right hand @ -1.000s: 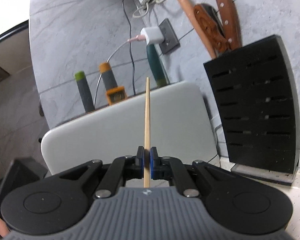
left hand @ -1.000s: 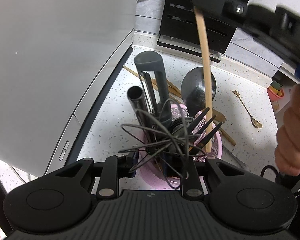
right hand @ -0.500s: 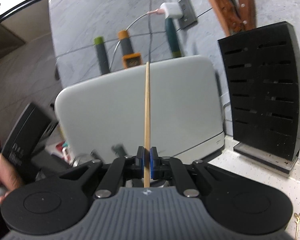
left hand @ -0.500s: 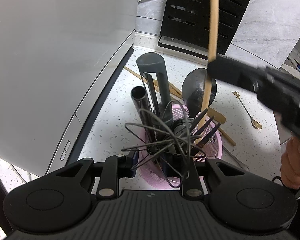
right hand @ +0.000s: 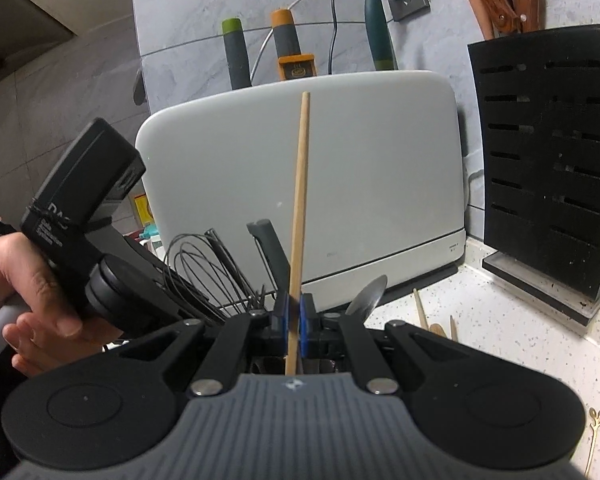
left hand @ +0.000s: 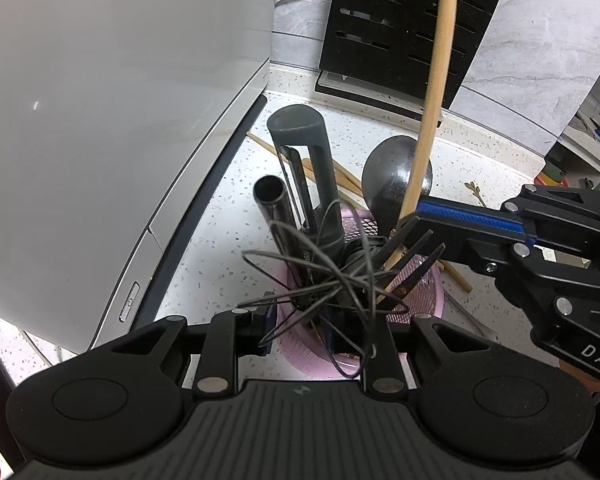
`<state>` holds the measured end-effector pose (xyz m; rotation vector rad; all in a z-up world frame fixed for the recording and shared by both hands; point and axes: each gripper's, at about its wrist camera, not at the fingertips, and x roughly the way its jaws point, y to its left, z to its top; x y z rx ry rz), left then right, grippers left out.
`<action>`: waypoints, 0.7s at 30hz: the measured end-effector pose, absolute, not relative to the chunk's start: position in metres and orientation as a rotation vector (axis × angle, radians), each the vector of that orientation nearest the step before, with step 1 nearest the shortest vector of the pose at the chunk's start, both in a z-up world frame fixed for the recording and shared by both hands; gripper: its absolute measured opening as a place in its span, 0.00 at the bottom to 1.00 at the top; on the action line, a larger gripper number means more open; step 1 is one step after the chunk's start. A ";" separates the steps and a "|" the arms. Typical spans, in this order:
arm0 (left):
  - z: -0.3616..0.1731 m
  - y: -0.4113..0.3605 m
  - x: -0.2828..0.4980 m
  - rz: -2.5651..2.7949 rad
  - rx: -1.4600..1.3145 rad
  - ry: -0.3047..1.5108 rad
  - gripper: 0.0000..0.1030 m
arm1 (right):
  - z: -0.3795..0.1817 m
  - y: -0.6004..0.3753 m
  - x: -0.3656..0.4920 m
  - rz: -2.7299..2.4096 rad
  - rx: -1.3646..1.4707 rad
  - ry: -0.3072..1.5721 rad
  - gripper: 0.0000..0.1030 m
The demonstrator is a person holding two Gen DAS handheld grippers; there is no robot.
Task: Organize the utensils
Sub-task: 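Lift the chopstick and lower it into the pink mesh cup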
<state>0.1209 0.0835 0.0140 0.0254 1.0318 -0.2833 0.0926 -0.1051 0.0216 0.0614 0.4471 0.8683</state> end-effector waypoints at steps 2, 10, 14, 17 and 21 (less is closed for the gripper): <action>0.013 0.084 0.122 -0.283 0.023 1.032 0.25 | 0.022 -0.104 0.093 0.877 0.062 0.453 0.04; 0.013 0.086 0.122 -0.288 0.018 1.030 0.26 | 0.025 -0.109 0.096 0.863 0.060 0.460 0.16; 0.014 0.089 0.121 -0.290 0.013 1.027 0.26 | 0.029 -0.117 0.098 0.837 0.061 0.453 0.17; 0.015 0.090 0.120 -0.290 0.012 1.026 0.27 | 0.031 -0.127 0.101 0.804 0.062 0.446 0.18; 0.015 0.090 0.120 -0.289 0.013 1.025 0.27 | 0.028 -0.141 0.112 0.738 0.052 0.467 0.19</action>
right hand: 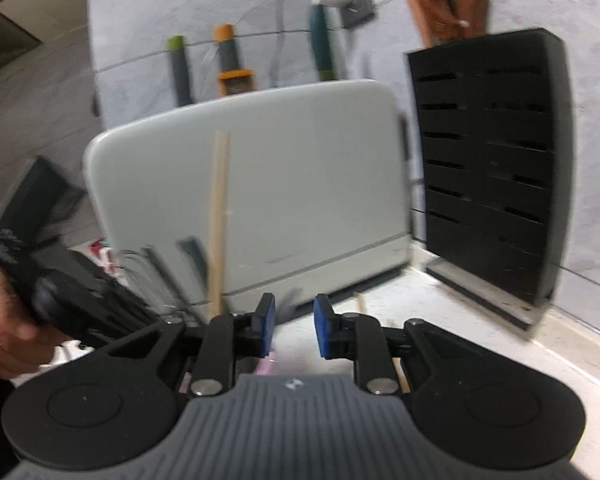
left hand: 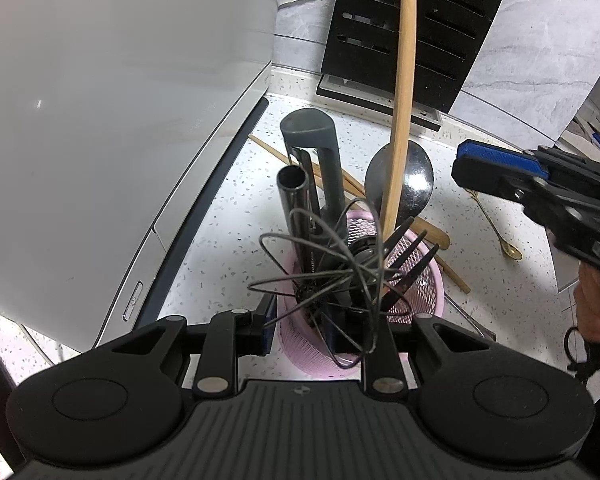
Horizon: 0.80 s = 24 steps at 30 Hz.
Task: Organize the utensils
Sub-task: 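Lift the chopstick and lower it into the pink mesh cup, then open the right tool and move it back over the chopsticks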
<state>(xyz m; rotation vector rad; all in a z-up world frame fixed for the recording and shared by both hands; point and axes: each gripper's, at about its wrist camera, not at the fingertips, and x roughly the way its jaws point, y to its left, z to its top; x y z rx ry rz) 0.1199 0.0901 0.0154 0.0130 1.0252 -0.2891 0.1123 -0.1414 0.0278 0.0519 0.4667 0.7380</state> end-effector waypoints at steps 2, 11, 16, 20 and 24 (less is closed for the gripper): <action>0.016 0.090 0.120 -0.290 0.013 1.025 0.27 | 0.023 -0.145 0.120 0.694 0.034 0.505 0.19; 0.016 0.090 0.119 -0.285 0.018 1.026 0.27 | -0.024 -0.148 0.150 0.474 -0.089 0.754 0.19; 0.016 0.090 0.120 -0.289 0.016 1.027 0.27 | -0.034 -0.138 0.151 0.489 -0.126 0.763 0.18; 0.016 0.090 0.120 -0.288 0.015 1.026 0.27 | -0.033 -0.129 0.153 0.504 -0.142 0.766 0.18; 0.016 0.090 0.120 -0.288 0.014 1.025 0.27 | -0.036 -0.121 0.155 0.506 -0.161 0.782 0.18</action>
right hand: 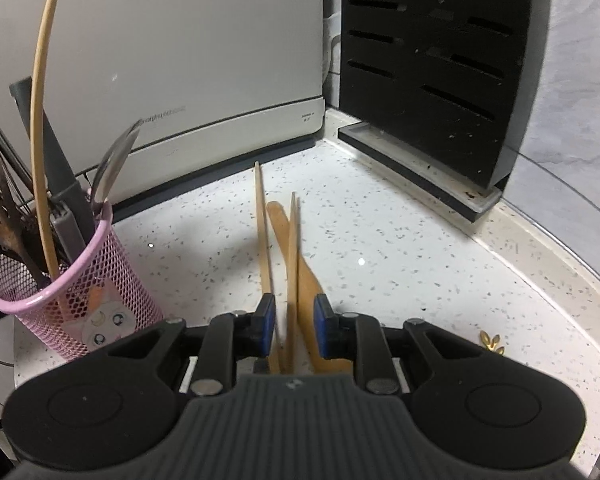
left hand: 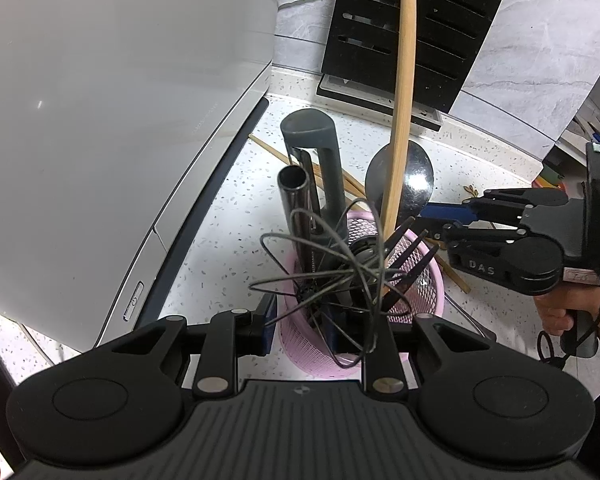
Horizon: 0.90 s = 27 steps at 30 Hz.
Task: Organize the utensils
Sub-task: 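Open the right tool and move it back over the chopsticks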
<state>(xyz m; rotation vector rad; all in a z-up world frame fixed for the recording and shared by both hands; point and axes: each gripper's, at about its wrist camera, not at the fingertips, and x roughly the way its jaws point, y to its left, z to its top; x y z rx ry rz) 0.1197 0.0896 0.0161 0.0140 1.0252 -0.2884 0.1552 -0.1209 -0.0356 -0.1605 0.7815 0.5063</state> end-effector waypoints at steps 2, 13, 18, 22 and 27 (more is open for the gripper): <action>0.016 0.090 0.120 -0.290 0.013 1.024 0.27 | -0.038 -0.118 0.158 0.504 -0.167 0.793 0.15; 0.018 0.093 0.118 -0.293 0.008 1.020 0.29 | -0.046 -0.109 0.160 0.503 -0.214 0.823 0.01; 0.018 0.093 0.118 -0.292 0.008 1.020 0.29 | -0.042 -0.112 0.160 0.494 -0.221 0.840 0.01; 0.018 0.093 0.118 -0.292 0.008 1.020 0.29 | -0.033 -0.124 0.160 0.480 -0.198 0.839 0.01; 0.018 0.093 0.118 -0.294 0.007 1.019 0.29 | -0.029 -0.146 0.156 0.461 -0.191 0.882 0.01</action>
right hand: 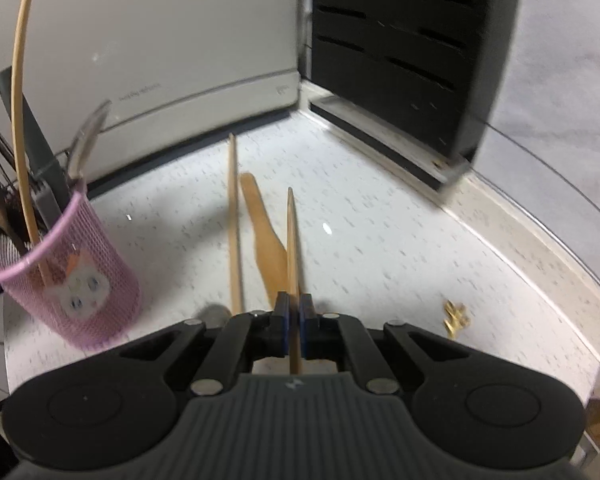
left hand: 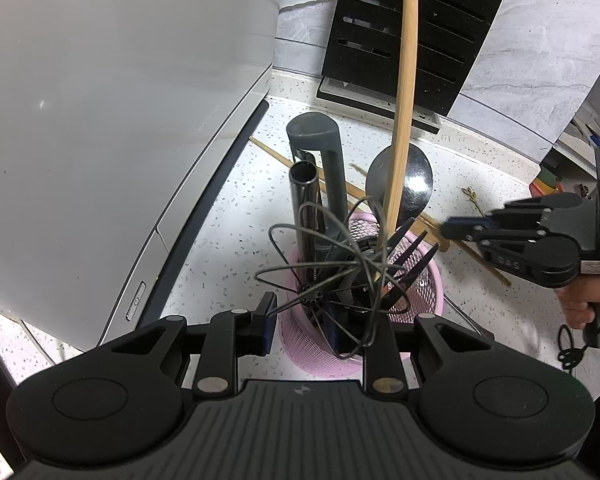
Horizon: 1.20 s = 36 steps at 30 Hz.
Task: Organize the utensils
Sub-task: 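Open the right tool and move it back over the chopsticks, then grasp another wooden chopstick with the right tool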
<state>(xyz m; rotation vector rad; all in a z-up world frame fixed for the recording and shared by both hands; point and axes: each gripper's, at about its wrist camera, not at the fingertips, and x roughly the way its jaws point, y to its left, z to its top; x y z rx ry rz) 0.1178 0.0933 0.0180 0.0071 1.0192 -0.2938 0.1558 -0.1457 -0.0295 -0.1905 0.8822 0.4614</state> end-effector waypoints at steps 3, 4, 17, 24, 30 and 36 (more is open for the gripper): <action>0.019 0.095 0.117 -0.295 0.004 1.018 0.29 | -0.033 -0.158 0.152 0.459 -0.195 0.918 0.00; 0.020 0.095 0.117 -0.295 0.003 1.017 0.29 | -0.034 -0.162 0.150 0.458 -0.197 0.928 0.00; 0.019 0.096 0.117 -0.293 0.003 1.016 0.29 | -0.024 -0.182 0.138 0.472 -0.247 0.992 0.02; 0.019 0.095 0.118 -0.289 0.008 1.018 0.29 | -0.023 -0.169 0.154 0.461 -0.242 0.975 0.02; 0.019 0.095 0.118 -0.294 0.005 1.017 0.29 | -0.029 -0.159 0.166 0.457 -0.255 0.989 0.03; 0.019 0.096 0.117 -0.292 0.007 1.017 0.29 | -0.034 -0.158 0.176 0.443 -0.265 1.006 0.04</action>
